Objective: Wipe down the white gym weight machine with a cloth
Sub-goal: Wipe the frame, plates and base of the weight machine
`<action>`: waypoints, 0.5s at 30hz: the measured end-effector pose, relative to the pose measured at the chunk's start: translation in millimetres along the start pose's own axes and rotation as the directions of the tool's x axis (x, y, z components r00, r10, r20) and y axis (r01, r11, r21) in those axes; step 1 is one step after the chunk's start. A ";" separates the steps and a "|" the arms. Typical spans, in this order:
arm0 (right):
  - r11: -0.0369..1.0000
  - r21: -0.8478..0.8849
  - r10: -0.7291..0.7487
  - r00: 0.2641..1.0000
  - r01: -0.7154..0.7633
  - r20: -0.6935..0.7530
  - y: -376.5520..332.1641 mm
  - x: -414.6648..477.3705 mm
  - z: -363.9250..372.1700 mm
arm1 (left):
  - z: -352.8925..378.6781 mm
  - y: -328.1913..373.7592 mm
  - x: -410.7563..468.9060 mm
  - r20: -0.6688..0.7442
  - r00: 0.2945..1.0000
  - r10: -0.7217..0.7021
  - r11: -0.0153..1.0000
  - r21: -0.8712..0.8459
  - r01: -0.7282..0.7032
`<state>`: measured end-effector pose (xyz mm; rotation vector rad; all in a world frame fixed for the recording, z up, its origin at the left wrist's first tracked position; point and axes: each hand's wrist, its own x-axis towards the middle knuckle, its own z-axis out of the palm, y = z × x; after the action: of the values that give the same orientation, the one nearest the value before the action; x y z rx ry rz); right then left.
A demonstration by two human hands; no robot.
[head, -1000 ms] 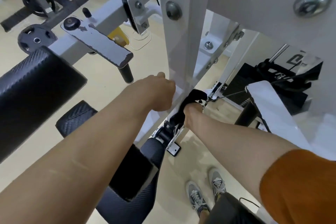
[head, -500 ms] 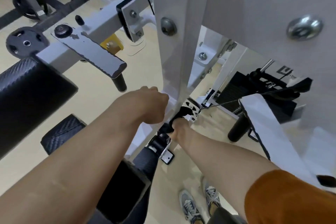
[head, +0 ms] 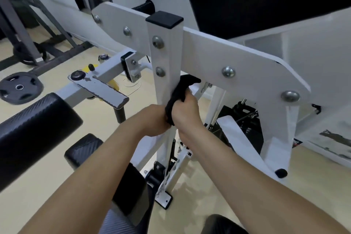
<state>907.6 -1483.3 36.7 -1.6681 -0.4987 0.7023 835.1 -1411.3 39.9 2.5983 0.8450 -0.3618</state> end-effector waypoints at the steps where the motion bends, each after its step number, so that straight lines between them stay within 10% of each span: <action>1: 0.999 -0.031 -0.039 0.999 0.039 -0.011 4.3 -0.6 -0.5 | -5.1 -2.4 -5.4 -0.076 0.997 0.012 0.995 -0.101 -0.019; 6: 0.941 -0.313 0.133 0.991 -0.130 -0.012 57.4 -5.2 6.6 | -16.2 -8.4 -16.5 -0.230 0.972 -0.048 0.840 -0.536 -0.085; 11: 0.937 -0.227 0.268 0.963 -0.265 -0.017 72.8 1.8 18.6 | 3.8 -2.6 -1.2 -0.164 0.986 -0.005 0.992 0.122 0.025; 15: 0.912 -0.405 0.066 0.998 -0.055 0.012 62.1 -0.3 13.5 | 13.2 6.7 7.5 -0.207 0.978 0.017 0.981 0.192 0.024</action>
<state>895.0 -1486.8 -25.4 -2.0727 -0.6463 0.6980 843.4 -1418.2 27.3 2.8536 0.9249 -0.1825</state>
